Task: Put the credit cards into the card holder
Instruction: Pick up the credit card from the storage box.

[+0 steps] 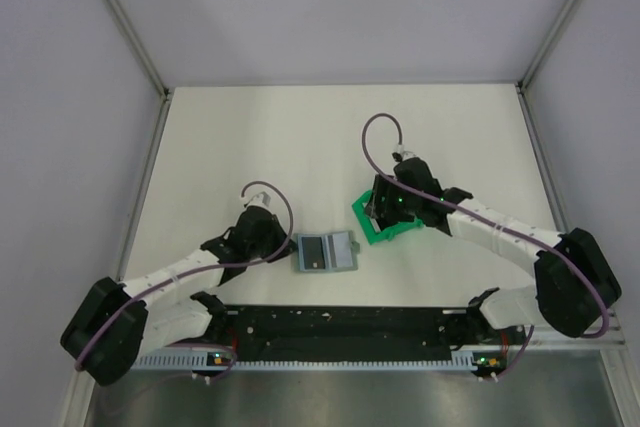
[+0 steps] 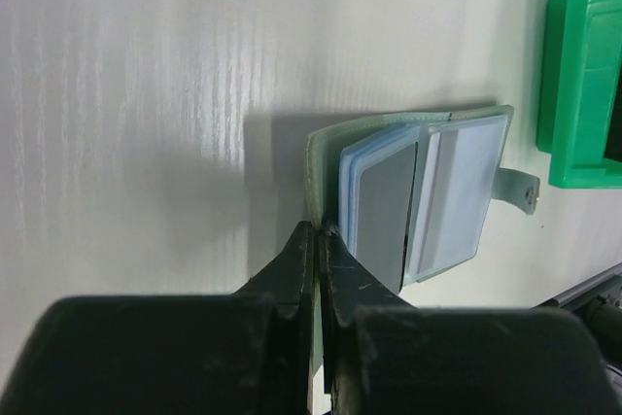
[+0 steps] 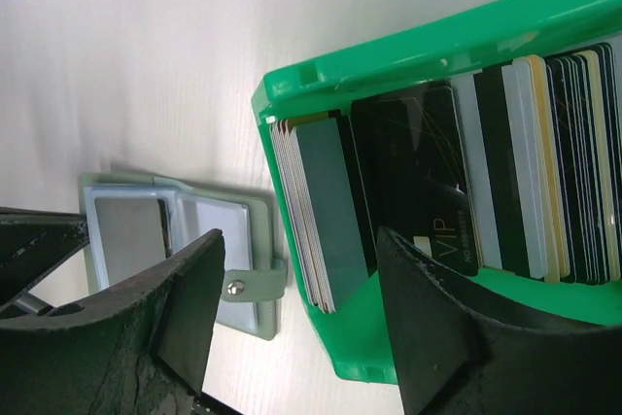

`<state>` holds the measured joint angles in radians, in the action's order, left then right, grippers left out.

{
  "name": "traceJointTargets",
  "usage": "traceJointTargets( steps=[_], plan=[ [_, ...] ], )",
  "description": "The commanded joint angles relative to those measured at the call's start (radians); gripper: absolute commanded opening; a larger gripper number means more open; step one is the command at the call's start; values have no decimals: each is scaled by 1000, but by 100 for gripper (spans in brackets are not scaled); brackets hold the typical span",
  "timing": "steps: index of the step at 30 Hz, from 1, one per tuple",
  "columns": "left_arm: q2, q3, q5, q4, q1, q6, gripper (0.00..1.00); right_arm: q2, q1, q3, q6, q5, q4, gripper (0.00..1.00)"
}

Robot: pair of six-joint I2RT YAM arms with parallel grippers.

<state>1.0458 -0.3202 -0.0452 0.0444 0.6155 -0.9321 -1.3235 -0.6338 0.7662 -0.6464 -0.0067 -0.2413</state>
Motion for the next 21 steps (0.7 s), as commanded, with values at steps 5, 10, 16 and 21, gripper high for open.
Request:
traceJointTargets(
  steps=[5,10,16,21],
  plan=[
    [66,-103,12,32,-14,16,0,-81,57,108,48,-139,-13,63],
    [97,-106,-13,46,-20,12,0,-121,62,125,56,-164,-23,63],
    [118,-111,-27,46,-25,13,0,-169,62,142,62,-190,-23,63],
    [128,-132,-25,61,-34,21,0,-178,62,157,71,-193,-26,63]
  ],
)
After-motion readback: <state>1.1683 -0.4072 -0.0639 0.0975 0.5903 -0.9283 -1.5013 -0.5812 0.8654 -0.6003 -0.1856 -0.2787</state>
